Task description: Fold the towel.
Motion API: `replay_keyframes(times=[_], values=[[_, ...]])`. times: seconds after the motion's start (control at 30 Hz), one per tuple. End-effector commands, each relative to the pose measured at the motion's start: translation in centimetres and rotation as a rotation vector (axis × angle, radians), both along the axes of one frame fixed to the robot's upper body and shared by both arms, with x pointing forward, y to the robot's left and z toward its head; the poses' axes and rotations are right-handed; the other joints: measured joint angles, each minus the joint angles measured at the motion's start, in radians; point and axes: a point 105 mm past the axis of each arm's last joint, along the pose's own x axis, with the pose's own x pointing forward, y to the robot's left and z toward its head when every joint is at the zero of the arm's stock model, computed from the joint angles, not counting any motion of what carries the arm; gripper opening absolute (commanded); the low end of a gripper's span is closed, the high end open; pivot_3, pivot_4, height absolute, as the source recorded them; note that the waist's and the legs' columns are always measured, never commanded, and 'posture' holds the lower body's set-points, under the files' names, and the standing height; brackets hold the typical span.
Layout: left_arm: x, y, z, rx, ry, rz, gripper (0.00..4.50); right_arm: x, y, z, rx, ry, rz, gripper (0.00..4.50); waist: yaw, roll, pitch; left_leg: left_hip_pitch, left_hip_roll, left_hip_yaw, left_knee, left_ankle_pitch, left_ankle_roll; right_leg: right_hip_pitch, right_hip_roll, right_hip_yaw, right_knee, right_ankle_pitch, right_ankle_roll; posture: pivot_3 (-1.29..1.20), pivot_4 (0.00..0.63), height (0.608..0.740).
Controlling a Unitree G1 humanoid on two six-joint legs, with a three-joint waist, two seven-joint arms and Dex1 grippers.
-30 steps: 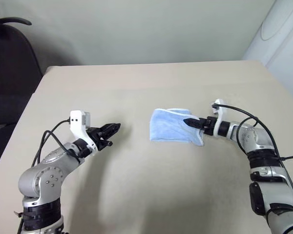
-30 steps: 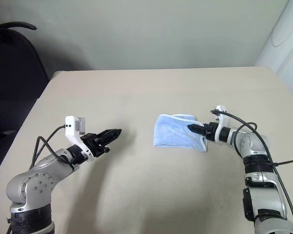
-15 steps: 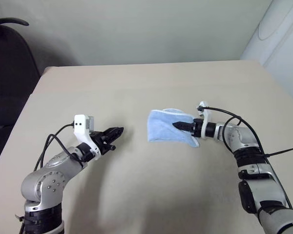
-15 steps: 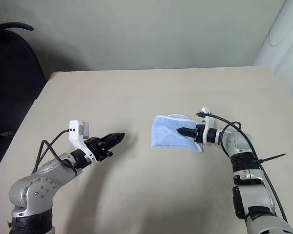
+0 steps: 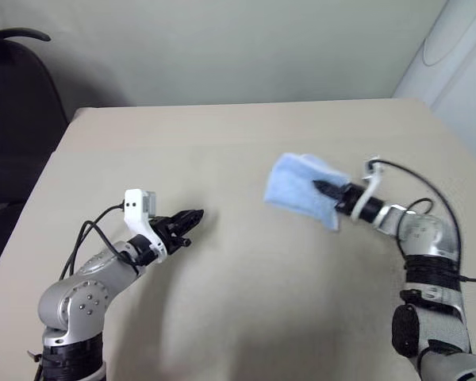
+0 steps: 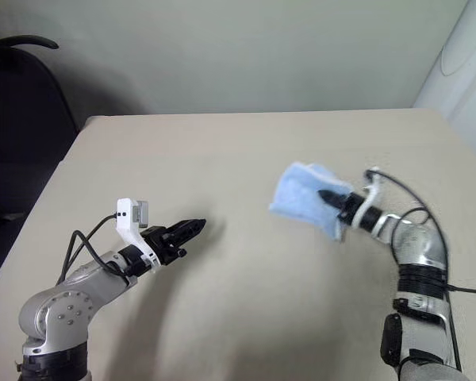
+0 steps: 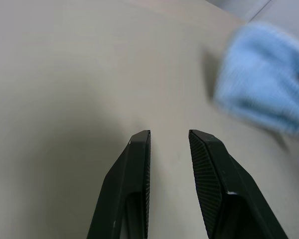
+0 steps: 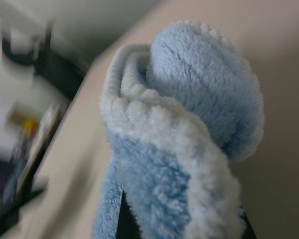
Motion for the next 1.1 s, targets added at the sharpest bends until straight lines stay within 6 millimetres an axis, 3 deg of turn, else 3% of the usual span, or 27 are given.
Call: replay_keyframes(times=[0.03,0.2,0.3,0.4,0.5,0.83,1.07,1.1], values=[[0.0,-0.2,1.1,-0.016,-0.047,-0.011,1.33,-1.2,-8.8,3.3,0.068,-0.072,-0.334,0.03,0.006,0.0,0.0,0.0,0.0,0.0,0.0,0.0,0.0,0.0,0.0,0.0,0.0,0.0,0.0,0.0,0.15,0.74],[0.8,-1.2,1.2,-0.039,-0.044,-0.049,1.33,-2.3,-16.9,1.8,0.111,0.05,-0.644,0.03,0.005,0.0,0.0,0.001,0.0,0.001,-0.001,0.0,0.001,0.0,0.0,0.001,0.0,0.0,0.0,0.0,0.15,0.74],[1.5,-2.4,1.2,-0.045,-0.038,-0.088,1.33,-2.1,-19.3,-1.2,0.045,0.178,-0.771,0.03,0.001,0.0,0.0,0.004,0.001,0.003,-0.003,-0.001,0.002,0.001,0.0,0.004,0.001,0.0,0.001,0.0,0.15,0.74],[1.7,-3.1,1.4,-0.047,-0.046,-0.107,1.33,-2.1,-20.4,-2.8,-0.008,0.235,-0.835,0.03,-0.002,0.001,0.001,0.004,0.001,0.004,-0.005,-0.001,0.002,-0.001,0.0,0.006,0.002,0.0,0.001,0.0,0.15,0.74],[1.5,-3.1,1.4,-0.049,-0.05,-0.103,1.33,-2.2,-20.9,-3.2,-0.066,0.241,-0.847,0.86,-0.004,0.001,0.001,0.004,0.001,0.005,-0.005,-0.001,0.002,-0.002,0.0,0.006,0.002,0.0,0.001,0.0,0.15,0.74],[0.9,-2.0,0.6,-0.071,-0.028,-0.04,1.33,-3.9,-22.4,-1.7,-0.188,0.179,-0.842,4.45,0.0,0.001,0.001,0.004,0.001,0.005,-0.005,-0.002,0.003,0.0,0.0,0.006,0.002,0.0,0.001,0.0,0.15,0.74],[2.3,-1.9,0.6,-0.058,-0.028,-0.052,1.33,-6.4,-23.6,-0.5,-0.277,0.125,-0.886,4.45,0.002,0.002,0.001,0.004,0.001,0.005,-0.004,-0.003,0.006,0.0,-0.001,0.006,0.001,0.0,0.001,0.0,0.15,0.74],[2.9,-1.6,0.7,-0.051,-0.034,-0.032,1.33,-7.0,-23.7,-0.4,-0.363,0.117,-0.892,4.45,0.004,0.002,0.001,0.004,0.001,0.005,-0.004,-0.003,0.006,0.0,-0.001,0.006,0.001,0.0,0.001,0.0,0.15,0.74]])
